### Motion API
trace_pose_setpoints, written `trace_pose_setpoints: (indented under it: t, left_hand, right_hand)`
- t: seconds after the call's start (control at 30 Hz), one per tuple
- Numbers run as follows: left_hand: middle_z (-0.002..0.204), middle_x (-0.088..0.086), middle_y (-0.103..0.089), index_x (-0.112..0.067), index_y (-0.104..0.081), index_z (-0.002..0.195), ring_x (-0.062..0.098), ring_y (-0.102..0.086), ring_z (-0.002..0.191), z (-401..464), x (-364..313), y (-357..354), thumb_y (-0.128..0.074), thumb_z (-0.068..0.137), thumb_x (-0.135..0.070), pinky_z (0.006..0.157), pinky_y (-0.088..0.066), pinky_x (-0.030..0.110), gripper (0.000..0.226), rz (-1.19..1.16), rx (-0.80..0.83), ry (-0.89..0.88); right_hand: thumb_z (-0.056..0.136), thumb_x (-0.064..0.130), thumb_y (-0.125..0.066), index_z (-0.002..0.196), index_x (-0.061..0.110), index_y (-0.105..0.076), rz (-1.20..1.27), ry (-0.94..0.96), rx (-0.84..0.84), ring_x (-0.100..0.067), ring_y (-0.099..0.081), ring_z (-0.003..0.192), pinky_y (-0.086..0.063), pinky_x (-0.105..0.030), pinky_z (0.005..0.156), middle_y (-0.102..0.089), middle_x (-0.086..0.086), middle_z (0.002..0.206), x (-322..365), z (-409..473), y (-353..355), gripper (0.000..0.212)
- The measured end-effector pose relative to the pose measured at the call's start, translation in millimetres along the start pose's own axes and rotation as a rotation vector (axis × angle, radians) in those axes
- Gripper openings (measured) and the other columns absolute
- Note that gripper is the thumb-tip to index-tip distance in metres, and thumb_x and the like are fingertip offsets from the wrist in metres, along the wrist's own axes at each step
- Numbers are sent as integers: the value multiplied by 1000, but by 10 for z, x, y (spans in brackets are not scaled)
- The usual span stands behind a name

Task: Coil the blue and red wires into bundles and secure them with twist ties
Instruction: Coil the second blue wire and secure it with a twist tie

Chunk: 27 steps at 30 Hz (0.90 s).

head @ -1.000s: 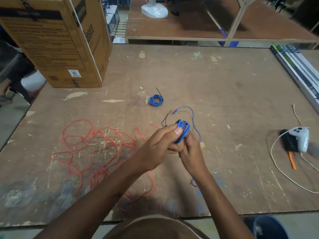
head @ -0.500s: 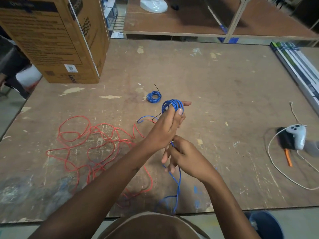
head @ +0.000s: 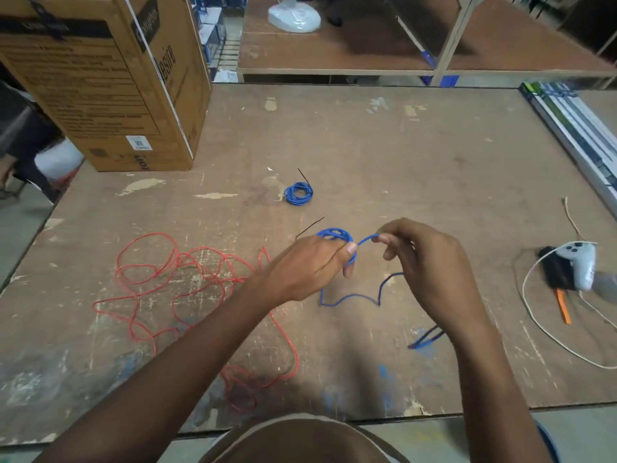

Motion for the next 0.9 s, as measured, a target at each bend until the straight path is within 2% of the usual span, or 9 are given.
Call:
trace_pose_setpoints:
  t: [0.2, 0.27, 0.37, 0.43, 0.5, 0.6, 0.67, 0.77, 0.9]
  left_hand:
    - [61, -11, -43, -20, -62, 82, 13, -40, 58, -276, -303, 144, -32, 118, -26, 63, -35, 29, 47, -348, -57, -21]
    - [62, -3, -42, -20, -63, 84, 15, -40, 58, -304, -403, 187, -32, 117, -29, 62, -37, 32, 46, -403, -81, -40]
    - [61, 1, -37, -10, -60, 83, 14, -32, 55, -323, -496, 153, -32, 114, -25, 59, -32, 27, 45, -641, -56, -40]
    - [59, -5, -32, -4, -57, 81, 11, -25, 53, -299, -562, 113, -36, 110, -28, 55, -27, 23, 44, -870, -27, -47]
    - [56, -13, -31, -13, -63, 80, 6, -22, 50, -253, -653, 120, -38, 101, -38, 51, -21, 23, 41, -1091, 23, -77]
    - [54, -20, -33, -27, -68, 77, 2, -24, 47, -169, -752, 203, -35, 94, -43, 48, -15, 26, 40, -1312, 81, -149]
    - [56, -17, -34, -23, -68, 84, 4, -26, 47, -100, -777, 284, -36, 95, -40, 48, -20, 25, 38, -1328, 31, -180]
    - [65, -7, -37, -9, -63, 103, 13, -31, 54, 20, -674, 392, -34, 104, -25, 54, -32, 23, 32, -1195, -149, -161]
    - [92, -10, -54, -1, -53, 113, 18, -52, 81, 165, -484, 455, -31, 112, -14, 80, -42, 37, 26, -506, -314, -231]
  right_hand:
    - [111, 69, -23, 95, 25, -59, -256, 205, -60, -24, -63, 64, -51, -40, 58, -60, 5, 71, -62, 182, -292, 58]
    - [112, 63, -26, 84, 26, -58, -50, 236, -56, -20, -54, 57, -48, -39, 56, -53, 6, 61, -52, 149, -488, 56]
    - [100, 26, -49, 70, 35, -52, 429, 156, 37, -3, -50, 57, -44, -33, 55, -55, 11, 59, -7, 89, -844, 31]
    - [95, 12, -49, 68, 21, -48, 625, 58, 80, -5, -47, 64, -41, -40, 53, -52, 1, 61, 7, 5, -1052, 29]
    - [97, 10, -50, 71, 15, -47, 722, -21, 99, -6, -55, 67, -47, -38, 54, -57, -1, 62, 89, -104, -1135, 27]
    - [98, 24, -46, 87, 29, -64, 721, -15, 30, 11, -63, 76, -51, -18, 69, -69, 23, 77, 252, -237, -1089, 22]
    - [101, 28, -41, 97, 41, -65, 711, -26, -6, 4, -64, 74, -49, -23, 69, -68, 21, 80, 284, -267, -1084, 28]
    - [111, 18, -47, 95, 20, -58, 649, -44, -4, -7, -62, 62, -47, -26, 64, -67, 11, 71, 297, -267, -1074, 20]
    - [108, 5, -52, 84, 20, -58, 581, -90, 105, -7, -58, 55, -44, -24, 61, -67, 10, 63, 314, -175, -969, 29]
Point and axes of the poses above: each hand's wrist, its own z-axis towards the middle knuckle, its own y-axis out of the back of the hand, x = y × z, the point moved 8 cm from there along z, towards the middle knuckle
